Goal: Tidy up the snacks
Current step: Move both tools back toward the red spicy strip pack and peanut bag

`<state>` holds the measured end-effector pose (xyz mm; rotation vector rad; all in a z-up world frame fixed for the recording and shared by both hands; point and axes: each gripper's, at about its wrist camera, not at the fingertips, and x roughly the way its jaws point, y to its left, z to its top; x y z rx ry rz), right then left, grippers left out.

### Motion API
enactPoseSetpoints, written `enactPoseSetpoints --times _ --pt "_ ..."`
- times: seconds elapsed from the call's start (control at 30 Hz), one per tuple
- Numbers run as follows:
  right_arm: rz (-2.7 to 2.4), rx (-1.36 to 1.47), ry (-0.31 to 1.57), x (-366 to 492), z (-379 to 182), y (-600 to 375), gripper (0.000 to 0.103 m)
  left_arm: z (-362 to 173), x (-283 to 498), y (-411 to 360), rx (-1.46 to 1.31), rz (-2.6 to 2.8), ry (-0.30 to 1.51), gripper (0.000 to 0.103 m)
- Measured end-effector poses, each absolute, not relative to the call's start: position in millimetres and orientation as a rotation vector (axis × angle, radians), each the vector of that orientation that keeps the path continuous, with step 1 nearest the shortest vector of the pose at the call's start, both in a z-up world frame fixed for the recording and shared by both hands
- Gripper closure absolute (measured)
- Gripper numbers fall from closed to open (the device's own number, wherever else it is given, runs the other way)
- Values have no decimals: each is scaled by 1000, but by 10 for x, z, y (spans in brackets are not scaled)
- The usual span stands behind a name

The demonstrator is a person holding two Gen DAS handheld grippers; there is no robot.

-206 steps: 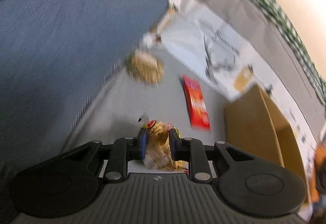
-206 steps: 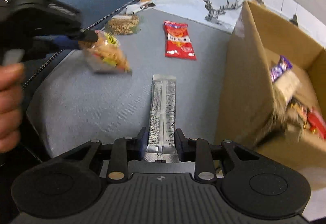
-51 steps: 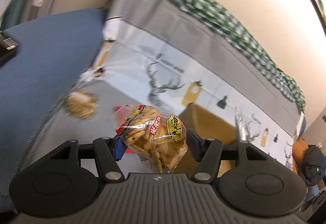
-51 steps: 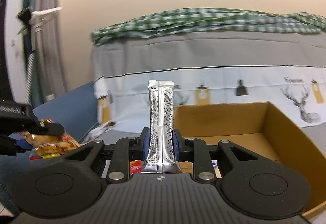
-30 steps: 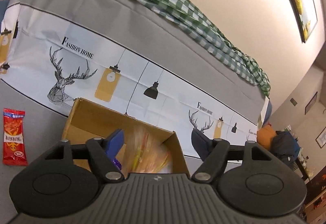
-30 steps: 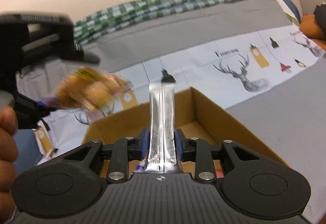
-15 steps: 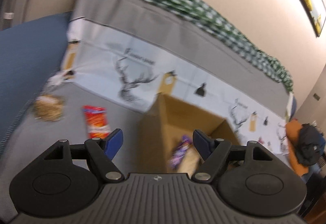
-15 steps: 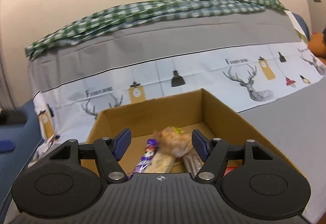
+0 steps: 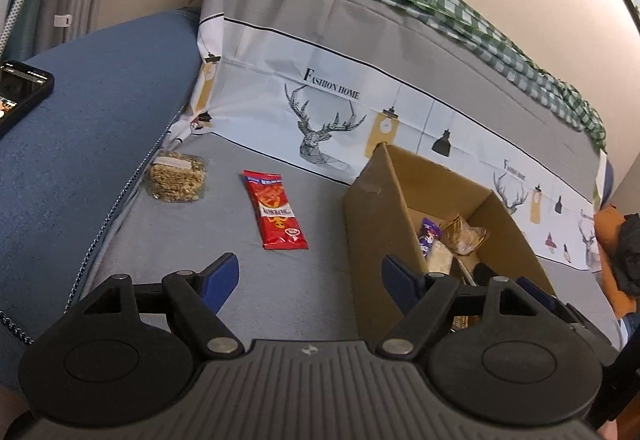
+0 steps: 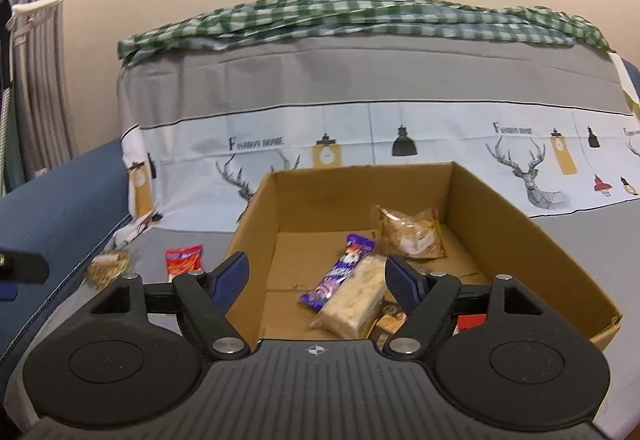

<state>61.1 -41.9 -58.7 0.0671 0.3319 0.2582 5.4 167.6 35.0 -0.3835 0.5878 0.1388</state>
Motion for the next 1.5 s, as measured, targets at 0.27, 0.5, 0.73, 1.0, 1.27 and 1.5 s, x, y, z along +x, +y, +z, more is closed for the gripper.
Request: enactPoseSetpoints --times 0.27,0.5,0.73,1.0,1.27,1.5 --pt "253 21 302 504 -600 -210 26 233 73 1794 -426 109 584 20" --pt "263 -3 251 449 -610 -85 27 17 212 1962 -482 110 592 20" --pt "268 -42 207 412 -624 -2 28 -301 364 2048 -471 128 530 20" --pt "294 -71 189 415 -647 102 47 -521 403 2101 -443 147 550 46" --pt "352 -51 225 477 -587 116 59 -496 374 2025 -405 123 539 53" --pt "455 42 275 385 -287 -302 43 -325 573 2105 -471 214 551 53"
